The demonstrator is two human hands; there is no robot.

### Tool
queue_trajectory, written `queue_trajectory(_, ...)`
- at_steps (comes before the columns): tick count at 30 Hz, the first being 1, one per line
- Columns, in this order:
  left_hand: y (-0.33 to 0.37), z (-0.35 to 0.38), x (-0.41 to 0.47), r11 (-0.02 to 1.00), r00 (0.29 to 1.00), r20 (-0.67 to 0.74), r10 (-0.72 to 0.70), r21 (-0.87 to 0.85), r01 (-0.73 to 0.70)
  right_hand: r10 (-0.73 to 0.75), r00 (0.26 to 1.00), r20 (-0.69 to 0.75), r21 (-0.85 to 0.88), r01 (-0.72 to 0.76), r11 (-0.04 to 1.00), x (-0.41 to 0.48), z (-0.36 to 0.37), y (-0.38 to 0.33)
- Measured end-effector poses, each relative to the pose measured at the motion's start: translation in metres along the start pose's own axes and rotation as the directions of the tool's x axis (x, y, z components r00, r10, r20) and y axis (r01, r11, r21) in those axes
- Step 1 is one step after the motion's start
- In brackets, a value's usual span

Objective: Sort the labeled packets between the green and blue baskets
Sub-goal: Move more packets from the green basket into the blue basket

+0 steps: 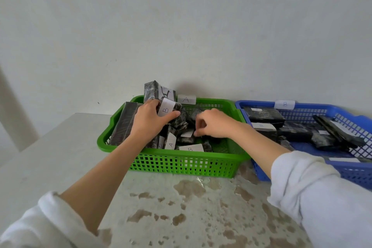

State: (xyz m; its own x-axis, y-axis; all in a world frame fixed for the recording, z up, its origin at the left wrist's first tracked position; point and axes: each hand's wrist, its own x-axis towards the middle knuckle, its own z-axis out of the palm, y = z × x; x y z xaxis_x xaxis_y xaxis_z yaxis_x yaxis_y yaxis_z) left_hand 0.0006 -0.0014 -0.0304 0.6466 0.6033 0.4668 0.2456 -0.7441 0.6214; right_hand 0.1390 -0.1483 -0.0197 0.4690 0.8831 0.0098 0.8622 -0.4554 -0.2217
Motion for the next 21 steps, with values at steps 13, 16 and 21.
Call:
queue_trajectory(13, 0.001, 0.004, 0.000, 0.993, 0.997, 0.030, 0.077, 0.092, -0.080, 0.090, 0.959, 0.270, 0.118, -0.125, 0.985, -0.009, 0.005, 0.001)
queue_trajectory(16, 0.003, 0.002, -0.001, 0.996, 0.998, 0.039, 0.058, 0.071, -0.061, 0.079, 0.984, 0.159, 0.315, -0.127, 0.941, -0.018, -0.006, 0.008)
queue_trajectory(21, 0.025, 0.000, 0.001, 0.998, 0.999, 0.008, 0.044, 0.045, -0.044, 0.198, 0.973, -0.119, 0.563, -0.098, 0.821, -0.043, -0.043, 0.031)
